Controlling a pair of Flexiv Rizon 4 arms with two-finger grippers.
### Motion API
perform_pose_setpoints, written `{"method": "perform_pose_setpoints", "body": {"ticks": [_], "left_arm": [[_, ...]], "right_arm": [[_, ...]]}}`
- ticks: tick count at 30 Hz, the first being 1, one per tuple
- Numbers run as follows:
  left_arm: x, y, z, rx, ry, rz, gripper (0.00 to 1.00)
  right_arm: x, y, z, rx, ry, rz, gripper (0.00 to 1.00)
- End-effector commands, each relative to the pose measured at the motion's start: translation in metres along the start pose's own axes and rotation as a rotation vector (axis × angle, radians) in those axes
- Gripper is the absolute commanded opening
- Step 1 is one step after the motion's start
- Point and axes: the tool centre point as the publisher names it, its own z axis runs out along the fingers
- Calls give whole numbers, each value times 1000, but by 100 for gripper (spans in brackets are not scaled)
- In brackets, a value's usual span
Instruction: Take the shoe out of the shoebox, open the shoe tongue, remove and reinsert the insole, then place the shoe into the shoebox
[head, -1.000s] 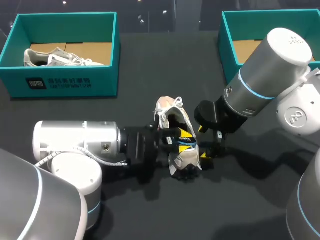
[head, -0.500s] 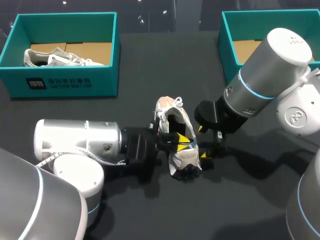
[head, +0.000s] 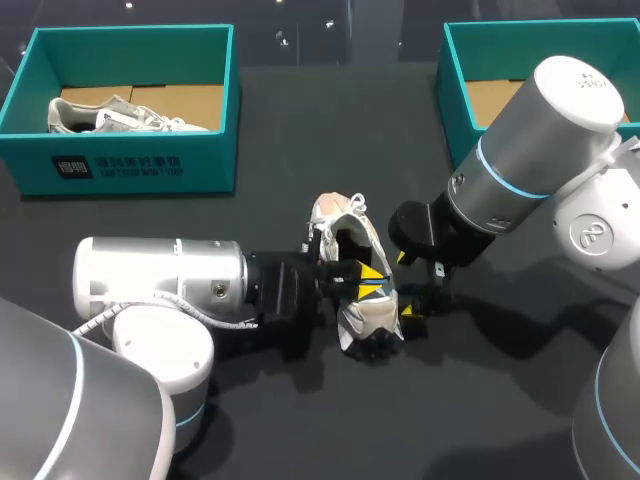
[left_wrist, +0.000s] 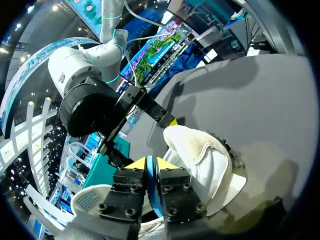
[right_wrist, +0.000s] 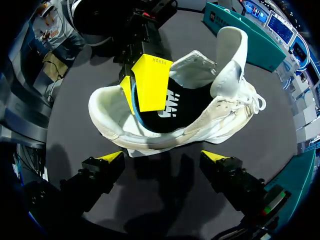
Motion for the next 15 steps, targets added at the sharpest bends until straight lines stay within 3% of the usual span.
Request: {"method": "perform_pose_setpoints", "body": {"ticks": [1,15], "left_arm": [[-3,-9,-10,12,13,-5,30],[-4,-22,-14,20,73,-8,38]], "right_arm": [[1,0,1,2,-3,0,100],[1,0,1,2,-3,0,100]]}}
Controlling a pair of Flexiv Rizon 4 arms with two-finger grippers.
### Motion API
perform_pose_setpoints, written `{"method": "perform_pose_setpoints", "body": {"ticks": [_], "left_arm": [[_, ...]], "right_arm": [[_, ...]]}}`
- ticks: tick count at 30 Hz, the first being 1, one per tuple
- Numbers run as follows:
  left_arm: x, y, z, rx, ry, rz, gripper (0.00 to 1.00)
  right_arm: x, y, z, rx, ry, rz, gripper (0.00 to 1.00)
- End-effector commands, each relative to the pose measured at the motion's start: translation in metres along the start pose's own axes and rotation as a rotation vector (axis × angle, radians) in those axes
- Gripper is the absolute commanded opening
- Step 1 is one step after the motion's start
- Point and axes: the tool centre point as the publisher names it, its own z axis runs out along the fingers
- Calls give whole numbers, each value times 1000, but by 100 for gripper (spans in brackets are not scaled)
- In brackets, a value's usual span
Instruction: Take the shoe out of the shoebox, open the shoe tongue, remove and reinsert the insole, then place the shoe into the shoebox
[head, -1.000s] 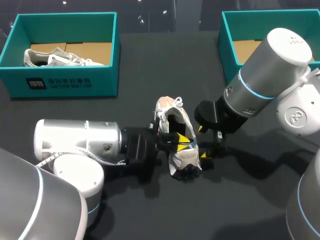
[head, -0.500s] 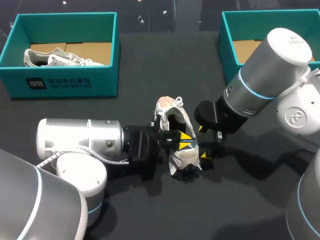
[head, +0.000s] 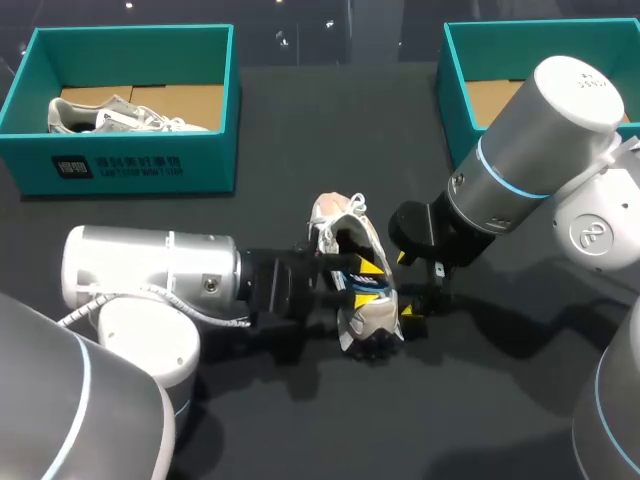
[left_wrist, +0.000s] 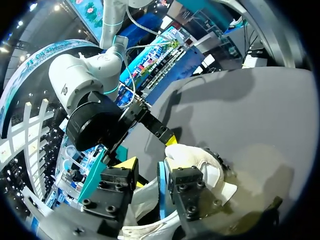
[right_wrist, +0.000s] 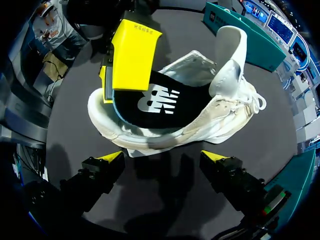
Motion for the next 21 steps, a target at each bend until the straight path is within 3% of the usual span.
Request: {"method": "perform_pose_setpoints", "body": {"ticks": [1,21], "left_arm": [[-3,-3,-4,-13,38,-3,38],[1,4,-4,-75,216,-44,36]], "right_arm": [[1,0,1,2,-3,0,100],[1,0,1,2,-3,0,100]]}}
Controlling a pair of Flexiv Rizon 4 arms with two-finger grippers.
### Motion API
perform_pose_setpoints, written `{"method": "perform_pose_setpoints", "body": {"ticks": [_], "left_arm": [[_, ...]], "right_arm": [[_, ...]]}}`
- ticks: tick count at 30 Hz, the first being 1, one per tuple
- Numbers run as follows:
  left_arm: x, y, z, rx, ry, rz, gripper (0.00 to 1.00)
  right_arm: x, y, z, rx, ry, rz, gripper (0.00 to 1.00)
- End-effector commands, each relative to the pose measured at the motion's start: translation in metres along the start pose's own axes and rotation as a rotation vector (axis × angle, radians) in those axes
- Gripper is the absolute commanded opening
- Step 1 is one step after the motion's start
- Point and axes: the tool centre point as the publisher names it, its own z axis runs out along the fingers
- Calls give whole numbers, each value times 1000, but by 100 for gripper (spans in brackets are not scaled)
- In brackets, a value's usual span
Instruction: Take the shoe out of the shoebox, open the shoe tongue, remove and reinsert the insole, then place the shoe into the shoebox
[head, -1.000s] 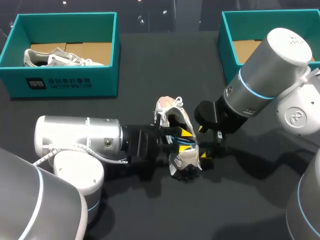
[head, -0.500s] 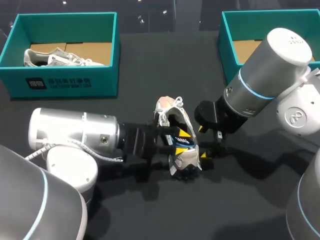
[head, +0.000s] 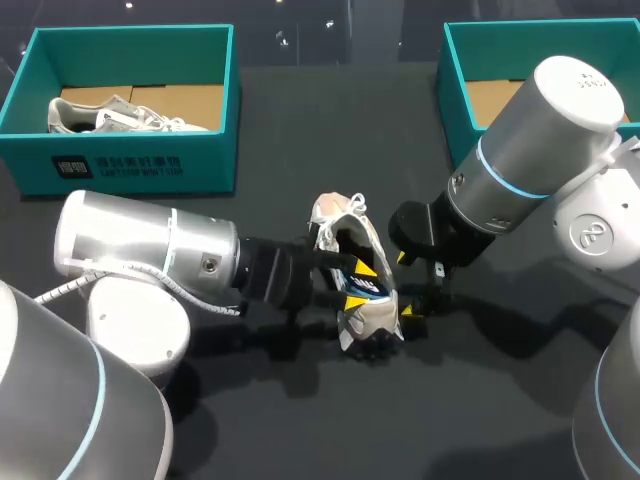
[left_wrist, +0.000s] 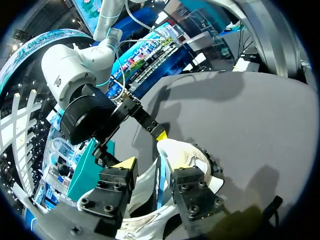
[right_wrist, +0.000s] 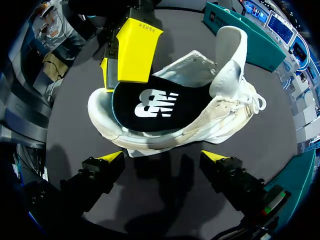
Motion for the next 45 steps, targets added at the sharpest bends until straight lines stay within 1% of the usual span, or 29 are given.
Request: {"method": "perform_pose_setpoints", "body": {"ticks": [1,7,20,27,31,37,38,45], "left_arm": [[-5,0,4,-24,89,1,36],[-4,5,-4,-55,152,7,36],[1,15,-36,-90,228,7,35],[-2,17,-53,-106,278,8,35],[-5,15,-64,-104,308,-1,36],[-8,9,-87,-88,357,-8,36],[-8,8,-91,-84,368,-16,36],[-10,6,-117,-92,407,-10,35]], "right_arm": [[1,0,1,2,-3,0,100],[1,0,1,2,-3,0,100],[1,0,1,2,-3,0,100],[1,-20,-16,27,17,6,100],[3,-32,-25,15,16,17,100],[4,-42,-34,35,40,8,100],[5,-45,-36,23,37,0,100],[10,-59,-49,41,44,14,100]]}}
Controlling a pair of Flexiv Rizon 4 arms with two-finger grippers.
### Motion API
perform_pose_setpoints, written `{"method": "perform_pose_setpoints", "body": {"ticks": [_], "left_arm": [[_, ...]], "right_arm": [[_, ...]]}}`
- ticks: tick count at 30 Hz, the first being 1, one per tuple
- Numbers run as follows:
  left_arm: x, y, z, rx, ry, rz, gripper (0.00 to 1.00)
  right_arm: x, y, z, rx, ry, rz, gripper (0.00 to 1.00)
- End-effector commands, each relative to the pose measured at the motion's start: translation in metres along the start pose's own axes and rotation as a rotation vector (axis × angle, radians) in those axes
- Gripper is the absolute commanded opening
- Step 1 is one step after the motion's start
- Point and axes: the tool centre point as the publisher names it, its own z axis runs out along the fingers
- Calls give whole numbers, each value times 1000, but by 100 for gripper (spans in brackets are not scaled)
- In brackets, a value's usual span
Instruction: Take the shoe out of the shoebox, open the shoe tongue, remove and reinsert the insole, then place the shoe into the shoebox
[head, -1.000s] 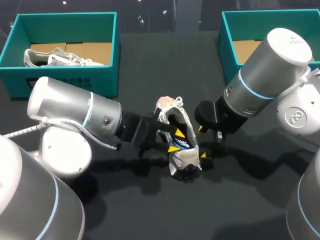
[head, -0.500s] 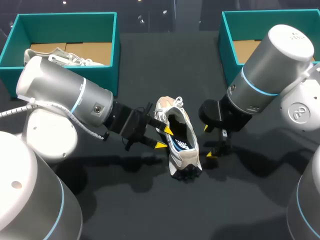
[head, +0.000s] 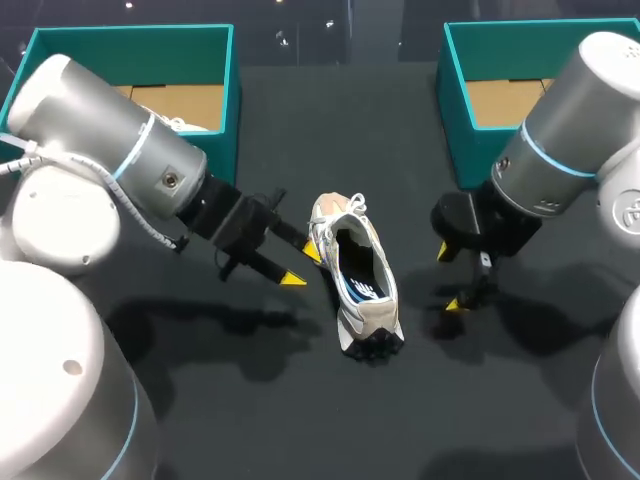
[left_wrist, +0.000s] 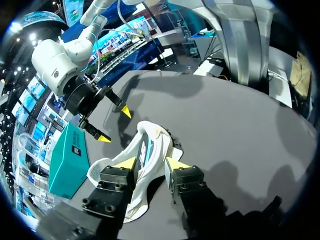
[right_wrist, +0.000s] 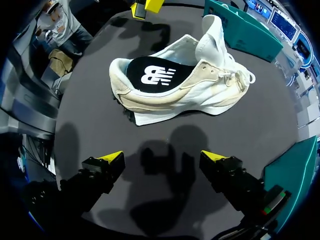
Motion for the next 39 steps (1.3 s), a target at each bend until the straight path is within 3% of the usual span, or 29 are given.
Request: {"method": "perform_pose_setpoints", "body": {"ticks": [1,6,15,19,20,30,32,39], "left_arm": [[6,-3,-32,-6,41,3,35],[10,-4,-48,-12,78,25,33],[9,4,-79,-43,197,82,27],[6,9,-91,-46,223,96,10],[5,11,-93,-47,223,100,0],[-1,20,-100,-54,319,144,0],[-4,20,-101,-65,349,156,0],[-10,18,-102,-75,376,163,0]], "right_arm": [[8,-9,-15,-2,-13,5,100],[11,-22,-22,-12,-9,48,100],[11,-22,-22,-12,-9,48,100],[11,-22,-22,-12,-9,48,100],[11,-22,-22,-12,-9,48,100],[11,-22,-22,-12,-9,48,100],[10,-36,-29,26,27,71,100],[10,-81,-53,41,39,125,100]]}}
